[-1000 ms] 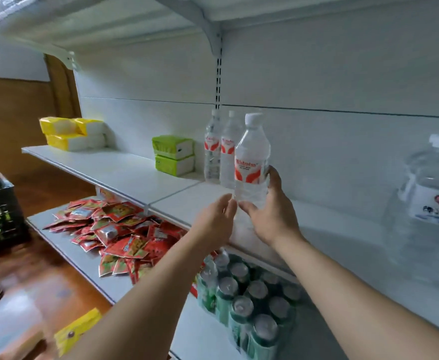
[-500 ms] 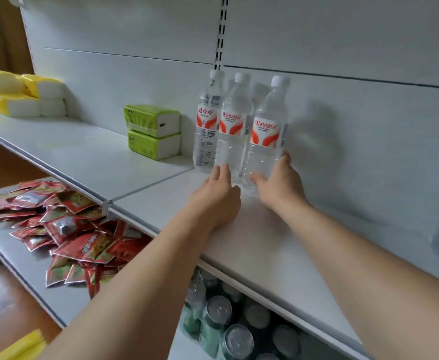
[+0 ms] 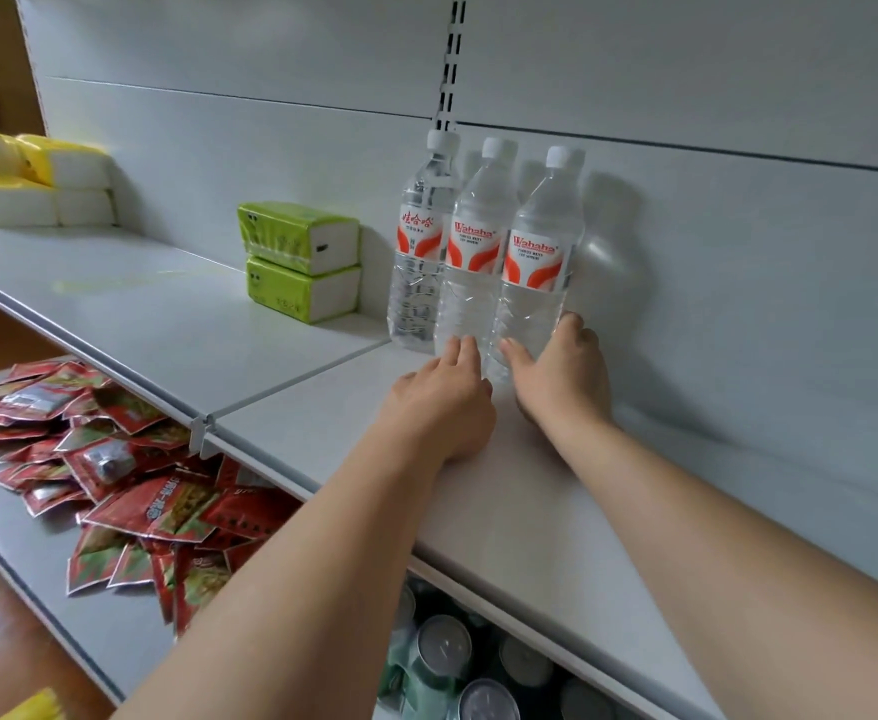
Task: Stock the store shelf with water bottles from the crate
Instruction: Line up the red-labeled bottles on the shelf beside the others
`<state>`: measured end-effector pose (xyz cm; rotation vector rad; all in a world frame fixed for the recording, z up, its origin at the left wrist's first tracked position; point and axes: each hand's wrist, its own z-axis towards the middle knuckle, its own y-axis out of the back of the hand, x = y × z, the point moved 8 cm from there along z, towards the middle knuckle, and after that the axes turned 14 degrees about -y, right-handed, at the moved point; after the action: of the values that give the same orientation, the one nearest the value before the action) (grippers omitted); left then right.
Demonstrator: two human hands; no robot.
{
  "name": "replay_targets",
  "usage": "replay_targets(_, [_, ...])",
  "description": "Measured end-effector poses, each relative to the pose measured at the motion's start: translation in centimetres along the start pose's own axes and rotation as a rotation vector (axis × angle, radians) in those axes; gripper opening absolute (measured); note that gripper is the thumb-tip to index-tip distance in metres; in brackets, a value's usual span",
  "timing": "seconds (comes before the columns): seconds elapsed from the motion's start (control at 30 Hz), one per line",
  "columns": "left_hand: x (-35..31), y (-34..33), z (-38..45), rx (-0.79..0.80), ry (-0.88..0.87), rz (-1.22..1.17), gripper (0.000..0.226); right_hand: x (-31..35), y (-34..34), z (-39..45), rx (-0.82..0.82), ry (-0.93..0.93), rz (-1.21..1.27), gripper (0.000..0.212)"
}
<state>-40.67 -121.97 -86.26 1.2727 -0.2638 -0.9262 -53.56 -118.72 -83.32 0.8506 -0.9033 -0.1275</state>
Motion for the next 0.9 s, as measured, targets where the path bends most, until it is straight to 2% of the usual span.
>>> replay_targets(0.17, [0.1,-0.4,0.1,-0.021,-0.01,0.008,0.056,-0.7,-0.1,-1.2,0.101,-0.041,-0.088,0.053])
replay_targets(0.27, [-0.7,0.8,-0.4,-0.155,-0.037,0.017,0.041,-1.2,0.4,-3.9,0.196,-0.013,-0.153,0.051])
replay_targets(0.37, [-2.1,3.0,-2.5,-0.285,-0.039,0.037,0.035,-1.5,2.3,-7.9,0.249,0.086,-0.17,0.049])
replay_targets(0.47, [-2.4,4.1,-6.3,-0.331,0.018,-0.113,0.041,-1.0,4.0,-12.1,0.328,0.227,-0.209,0.056])
replay_targets(0.57, [-2.1,5.5,-12.3,-0.443,0.057,-0.24,0.044,1.2,5.5,-16.8,0.32,0.448,-0.168,0.047])
replay_targets(0.67, [-1.1,7.7,-20.3,-0.675,0.052,-0.322,0.038,4.1,6.4,-23.5,0.265,0.692,-0.057,0.032])
replay_targets(0.73, [0.5,8.5,-26.1,-0.764,0.075,-0.329,0.031,5.4,6.3,-28.4,0.293,0.78,0.051,0.037])
replay_targets(0.83, [3.2,7.1,-35.0,-0.694,0.187,-0.346,0.02,5.8,4.1,-36.6,0.471,0.899,0.112,0.048])
replay_targets(0.9, [4.4,6.4,-40.9,-0.635,0.268,-0.333,0.022,5.2,2.1,-42.1,0.588,0.975,0.123,0.052])
